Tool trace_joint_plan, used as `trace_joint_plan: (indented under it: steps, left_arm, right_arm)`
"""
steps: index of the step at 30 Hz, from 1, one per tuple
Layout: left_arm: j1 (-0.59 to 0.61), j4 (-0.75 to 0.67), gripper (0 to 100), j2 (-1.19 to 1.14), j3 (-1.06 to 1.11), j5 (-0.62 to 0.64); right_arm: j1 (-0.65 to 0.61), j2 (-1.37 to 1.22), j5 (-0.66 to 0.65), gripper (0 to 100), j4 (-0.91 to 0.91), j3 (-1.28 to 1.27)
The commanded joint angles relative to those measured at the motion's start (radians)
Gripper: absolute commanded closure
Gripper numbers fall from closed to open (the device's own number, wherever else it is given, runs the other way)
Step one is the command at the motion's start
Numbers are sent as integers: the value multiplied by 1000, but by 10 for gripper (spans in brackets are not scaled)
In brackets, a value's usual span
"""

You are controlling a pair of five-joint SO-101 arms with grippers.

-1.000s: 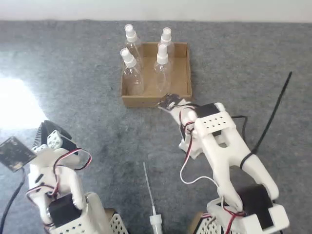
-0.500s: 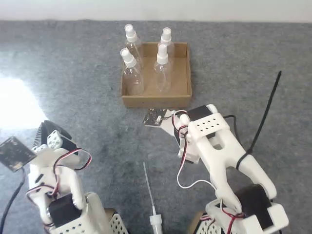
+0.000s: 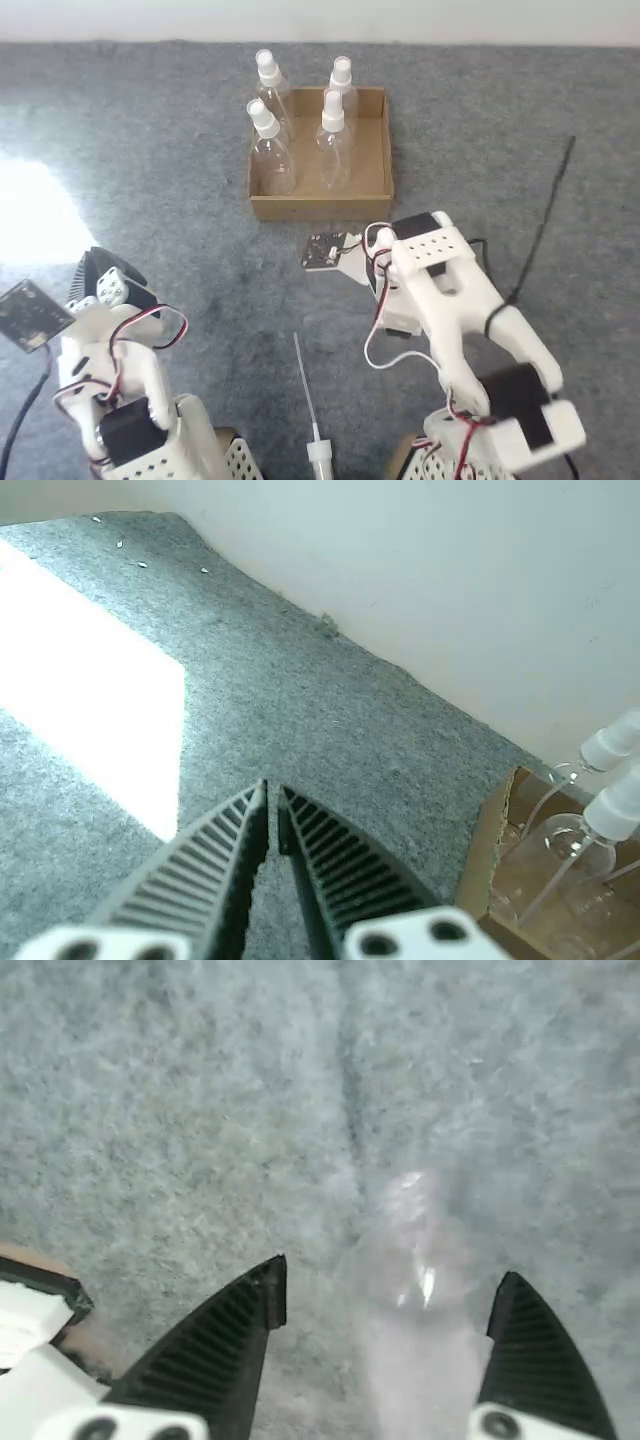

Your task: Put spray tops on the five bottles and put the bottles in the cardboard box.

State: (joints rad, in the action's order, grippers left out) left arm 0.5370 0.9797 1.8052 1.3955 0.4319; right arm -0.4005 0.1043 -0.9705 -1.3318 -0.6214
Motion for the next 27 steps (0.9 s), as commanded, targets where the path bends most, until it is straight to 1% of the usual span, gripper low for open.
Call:
trace_joint_plan:
  steps: [1, 5, 12, 18, 23, 27]
  left_arm:
    - [-3, -29, 987, 18, -4, -5]
    - [-3, -29, 987, 18, -4, -5]
    - [-3, -29, 987, 18, -4, -5]
    - [-3, -29, 987, 18, -4, -6]
    - [-3, -29, 987, 18, -4, -6]
    - [-3, -29, 987, 18, -4, -6]
  right_arm:
    - [13, -91, -15, 713, 1, 84]
    - [31, -140, -15, 713, -7, 130]
    - [45, -142, -15, 709, -7, 141]
    - [48, -150, 6, 713, 54, 166]
    - [50, -142, 213, 713, 180, 169]
    - [42, -140, 359, 713, 203, 170]
